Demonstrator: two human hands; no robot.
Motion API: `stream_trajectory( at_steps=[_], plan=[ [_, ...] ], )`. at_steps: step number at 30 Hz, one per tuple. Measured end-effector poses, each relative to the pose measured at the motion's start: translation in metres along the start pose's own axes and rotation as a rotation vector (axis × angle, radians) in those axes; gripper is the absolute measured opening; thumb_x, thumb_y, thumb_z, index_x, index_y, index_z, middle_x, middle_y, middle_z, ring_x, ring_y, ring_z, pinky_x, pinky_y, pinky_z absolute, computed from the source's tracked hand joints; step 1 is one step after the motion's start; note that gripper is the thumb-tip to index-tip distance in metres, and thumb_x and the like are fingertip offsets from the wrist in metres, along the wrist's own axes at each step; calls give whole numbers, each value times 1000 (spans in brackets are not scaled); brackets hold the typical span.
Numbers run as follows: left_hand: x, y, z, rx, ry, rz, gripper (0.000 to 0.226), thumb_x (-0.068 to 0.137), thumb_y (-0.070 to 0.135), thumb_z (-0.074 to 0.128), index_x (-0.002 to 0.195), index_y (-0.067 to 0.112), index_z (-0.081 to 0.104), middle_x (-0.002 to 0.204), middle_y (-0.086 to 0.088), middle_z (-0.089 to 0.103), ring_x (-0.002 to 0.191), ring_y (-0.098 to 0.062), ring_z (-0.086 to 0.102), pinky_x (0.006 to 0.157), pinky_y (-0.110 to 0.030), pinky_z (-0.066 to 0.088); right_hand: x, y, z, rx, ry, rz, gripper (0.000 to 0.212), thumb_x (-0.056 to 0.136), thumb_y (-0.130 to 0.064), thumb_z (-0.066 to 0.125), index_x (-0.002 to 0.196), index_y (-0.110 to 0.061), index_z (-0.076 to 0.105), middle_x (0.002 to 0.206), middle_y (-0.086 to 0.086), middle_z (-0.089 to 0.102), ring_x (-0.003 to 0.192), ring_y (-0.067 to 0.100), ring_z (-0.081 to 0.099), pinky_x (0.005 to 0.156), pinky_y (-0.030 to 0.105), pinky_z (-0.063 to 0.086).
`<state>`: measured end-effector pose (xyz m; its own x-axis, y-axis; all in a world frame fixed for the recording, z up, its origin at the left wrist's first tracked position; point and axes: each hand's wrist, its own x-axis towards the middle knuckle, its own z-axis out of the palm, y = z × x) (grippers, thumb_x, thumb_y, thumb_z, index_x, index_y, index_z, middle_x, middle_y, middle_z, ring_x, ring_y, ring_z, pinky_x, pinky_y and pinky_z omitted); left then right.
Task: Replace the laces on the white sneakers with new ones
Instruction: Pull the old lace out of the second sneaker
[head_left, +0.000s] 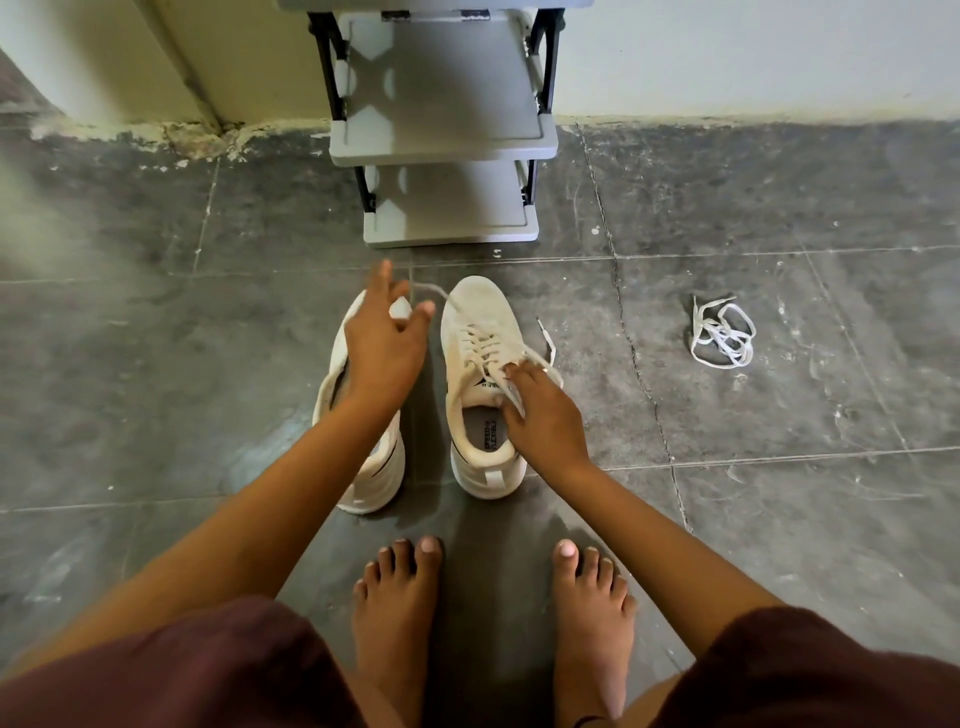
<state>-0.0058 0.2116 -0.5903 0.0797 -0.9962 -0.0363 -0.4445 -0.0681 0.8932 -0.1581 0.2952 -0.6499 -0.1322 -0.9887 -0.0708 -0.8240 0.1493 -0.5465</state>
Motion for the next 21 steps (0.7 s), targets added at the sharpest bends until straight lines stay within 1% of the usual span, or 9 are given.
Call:
stream_trajectory(
  at_steps=[1, 3, 4, 6, 9, 12, 16, 19, 21],
  plan=[
    [-4, -6, 0, 102, -42, 7, 50, 90, 23, 61, 137, 20, 45, 120, 4, 61, 92, -11, 60, 86, -30, 50, 0, 1, -1, 3, 15, -3, 43, 93, -23, 53, 134, -14, 48, 145, 4, 41, 125, 23, 46, 94, 36, 46],
    [-14, -18, 3, 275, -170, 46, 34, 87, 25, 64, 120, 17, 60, 104, -5, 69, 78, -10, 57, 76, -26, 47, 0, 1, -3, 18, 76, -22, 44, 89, -26, 60, 130, -13, 51, 136, 5, 46, 116, 24, 52, 88, 35, 50],
    [-18, -22, 5, 339, -240, 67, 29, 86, 26, 66, 113, 15, 64, 101, -6, 70, 78, -10, 57, 76, -24, 45, 1, 0, -4, 31, 110, -26, 45, 87, -27, 63, 128, -13, 52, 131, 6, 49, 111, 23, 55, 84, 34, 51],
    [-24, -26, 9, 432, -327, 97, 29, 86, 33, 66, 108, 13, 66, 100, -5, 70, 87, -14, 61, 79, -25, 46, 5, -2, -8, 65, 155, -12, 50, 85, -31, 66, 129, -14, 50, 125, 6, 54, 106, 22, 57, 79, 32, 51],
    [-22, -22, 10, 475, -341, 151, 36, 84, 38, 67, 111, 14, 65, 101, -3, 69, 91, -17, 63, 82, -29, 49, 9, -8, -12, 121, 104, 1, 56, 85, -32, 66, 135, -17, 45, 124, 5, 59, 108, 22, 58, 81, 33, 48],
    [-19, -20, 9, 491, -406, 205, 43, 80, 41, 70, 114, 16, 62, 100, -1, 68, 88, -16, 62, 80, -29, 49, 7, -9, -12, -59, 102, -131, 51, 87, -25, 63, 134, -16, 47, 131, 8, 53, 113, 26, 54, 85, 35, 47],
    [-22, -23, 12, 574, -391, 284, 28, 88, 32, 61, 107, 12, 67, 94, -6, 71, 85, -20, 63, 76, -29, 48, 8, -8, -17, -265, 154, -252, 31, 81, -17, 66, 112, -17, 65, 120, 13, 57, 102, 31, 59, 75, 38, 48],
    [-20, -25, 12, 560, -371, 266, 25, 90, 29, 58, 96, 7, 69, 87, -9, 70, 80, -23, 63, 73, -32, 49, 9, -9, -19, -396, 212, -366, 32, 71, -11, 72, 102, -17, 71, 112, 15, 63, 91, 32, 63, 68, 37, 48],
    [-19, -26, 11, 550, -382, 258, 26, 91, 29, 57, 94, 6, 70, 85, -10, 70, 79, -24, 63, 74, -35, 50, 10, -11, -18, -455, 195, -400, 31, 70, -7, 69, 100, -16, 71, 115, 14, 62, 94, 32, 61, 72, 37, 46]
  ],
)
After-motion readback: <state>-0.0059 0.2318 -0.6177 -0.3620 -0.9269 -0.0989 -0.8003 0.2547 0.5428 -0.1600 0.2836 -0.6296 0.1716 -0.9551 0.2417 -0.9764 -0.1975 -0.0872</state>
